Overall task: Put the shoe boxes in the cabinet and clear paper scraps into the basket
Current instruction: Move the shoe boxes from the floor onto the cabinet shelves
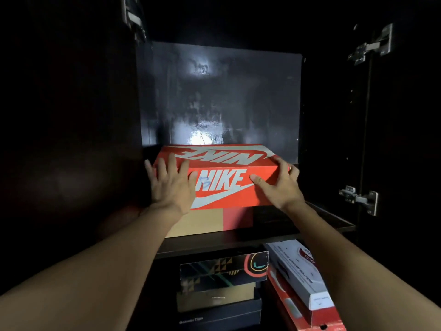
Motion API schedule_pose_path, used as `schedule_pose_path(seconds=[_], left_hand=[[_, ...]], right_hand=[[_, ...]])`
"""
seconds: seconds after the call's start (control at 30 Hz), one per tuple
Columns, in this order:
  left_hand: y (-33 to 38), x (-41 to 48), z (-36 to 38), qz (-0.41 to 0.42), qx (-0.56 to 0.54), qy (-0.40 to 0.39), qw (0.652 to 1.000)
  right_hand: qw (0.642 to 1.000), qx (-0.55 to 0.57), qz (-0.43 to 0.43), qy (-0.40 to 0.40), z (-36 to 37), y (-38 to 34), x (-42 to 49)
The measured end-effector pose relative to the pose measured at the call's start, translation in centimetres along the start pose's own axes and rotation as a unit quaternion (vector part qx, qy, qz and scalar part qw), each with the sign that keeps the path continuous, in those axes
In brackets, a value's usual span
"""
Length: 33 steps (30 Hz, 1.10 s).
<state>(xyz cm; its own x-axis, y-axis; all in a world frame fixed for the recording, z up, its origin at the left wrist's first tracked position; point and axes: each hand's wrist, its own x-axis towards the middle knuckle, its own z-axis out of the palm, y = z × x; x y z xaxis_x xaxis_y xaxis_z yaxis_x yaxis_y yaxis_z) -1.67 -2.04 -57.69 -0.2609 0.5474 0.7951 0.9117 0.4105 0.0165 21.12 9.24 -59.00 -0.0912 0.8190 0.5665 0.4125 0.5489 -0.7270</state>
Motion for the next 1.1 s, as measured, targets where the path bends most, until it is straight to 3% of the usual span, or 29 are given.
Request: schedule_pose_path(seconds=[0.1,0.3,0.47,0.63,0.9,1.0,1.1], left_hand=[[0.1,0.2,1.7,0.028,0.040,0.001,0.999],[-0.9,2.7,3.5,-0.034,0.015,-0.109,0.993],[-1.3,4.7,2.6,-0.054,-0.028,-0.201,0.978],[-2.4,6.0,2.4,-0.066,-0.047,-0.276,0.958],[0.0,4.6,2.2,-0.094,-0.087,-0.227,0.966],[2.8,2.6,1.9,-0.044,-0.139,-0.182,0.972],[6.0,-1.1,1.7,0.011,-0.243,-0.212,0.947]], right_hand=[[0.996,-0.087,-0.007,0.034,1.4,-1.2,1.1],[0.977,-0.212,0.005,0.033,4.0,-2.2,2.8],[0.983,-0.183,0.008,-0.008,6.1,-2.1,3.8],[0.982,-0.134,-0.020,-0.131,6.6,-0.7,4.5],[0.987,-0.139,-0.050,-0.069,4.0,-0.7,2.2],[0.986,-0.149,-0.059,-0.041,1.8,-0.4,-0.9],[0.986,-0.157,-0.032,-0.048,-0.4,1.2,-5.3]])
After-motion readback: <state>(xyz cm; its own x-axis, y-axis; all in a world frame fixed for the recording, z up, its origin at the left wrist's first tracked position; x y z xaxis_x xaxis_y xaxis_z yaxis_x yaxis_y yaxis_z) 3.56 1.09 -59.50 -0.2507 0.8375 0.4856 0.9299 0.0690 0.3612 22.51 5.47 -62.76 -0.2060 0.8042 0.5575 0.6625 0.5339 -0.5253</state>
